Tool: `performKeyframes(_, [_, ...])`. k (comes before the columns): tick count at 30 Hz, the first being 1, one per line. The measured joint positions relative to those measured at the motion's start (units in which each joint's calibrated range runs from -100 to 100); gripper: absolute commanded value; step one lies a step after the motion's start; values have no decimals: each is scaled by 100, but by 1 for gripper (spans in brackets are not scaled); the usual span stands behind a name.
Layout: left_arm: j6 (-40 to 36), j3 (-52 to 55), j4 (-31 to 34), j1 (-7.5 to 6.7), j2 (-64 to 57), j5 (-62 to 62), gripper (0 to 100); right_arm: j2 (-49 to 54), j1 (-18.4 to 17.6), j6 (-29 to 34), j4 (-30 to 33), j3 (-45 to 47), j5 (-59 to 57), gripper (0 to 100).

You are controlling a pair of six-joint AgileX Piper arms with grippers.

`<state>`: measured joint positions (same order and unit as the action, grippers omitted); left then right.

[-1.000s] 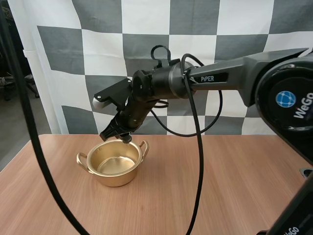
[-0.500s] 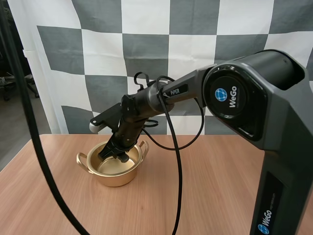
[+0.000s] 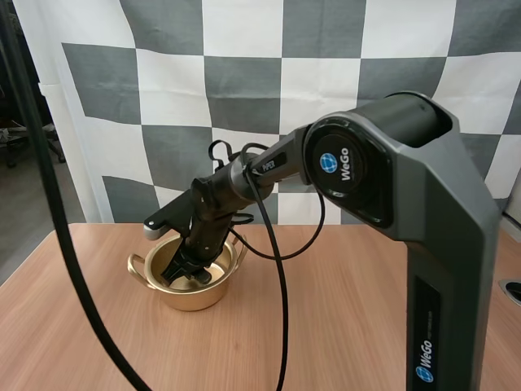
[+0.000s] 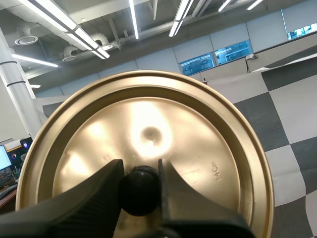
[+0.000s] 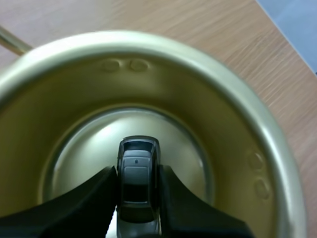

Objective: Open the pot, put the car inside, and close it

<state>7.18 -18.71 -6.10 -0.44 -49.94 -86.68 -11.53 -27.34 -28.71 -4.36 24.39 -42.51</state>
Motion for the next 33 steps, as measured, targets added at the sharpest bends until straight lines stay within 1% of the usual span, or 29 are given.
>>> performKeyframes(11, [0,0,0,0,0,-35,0,-90,0,0,0,0,132,0])
performKeyframes(12, [0,0,0,0,0,-57,0,-90,0,0,0,0,132,5])
performKeyframes(13, [0,0,0,0,0,-57,0,-90,0,0,0,0,132,15])
performKeyframes(14, [0,0,0,0,0,-57,0,-90,0,0,0,0,140,31])
performKeyframes(15, [0,0,-3,0,0,-57,0,-90,0,0,0,0,140,48])
performKeyframes(16, [0,0,-13,0,0,-57,0,-90,0,0,0,0,140,62])
performKeyframes(17, [0,0,-13,0,0,-57,0,-90,0,0,0,0,140,78])
performKeyframes(18, [0,0,-37,0,0,-57,0,-90,0,0,0,0,140,91])
performKeyframes(19, [0,0,-48,0,0,-57,0,-90,0,0,-12,0,157,97])
performKeyframes(20, [0,0,-48,0,0,-57,0,-90,0,0,-12,0,155,99])
performKeyframes(25, [0,0,-48,0,0,-57,0,1,0,0,-12,0,108,99])
performKeyframes(33, [-41,0,-33,0,0,-57,0,881,8,0,-12,0,-430,99])
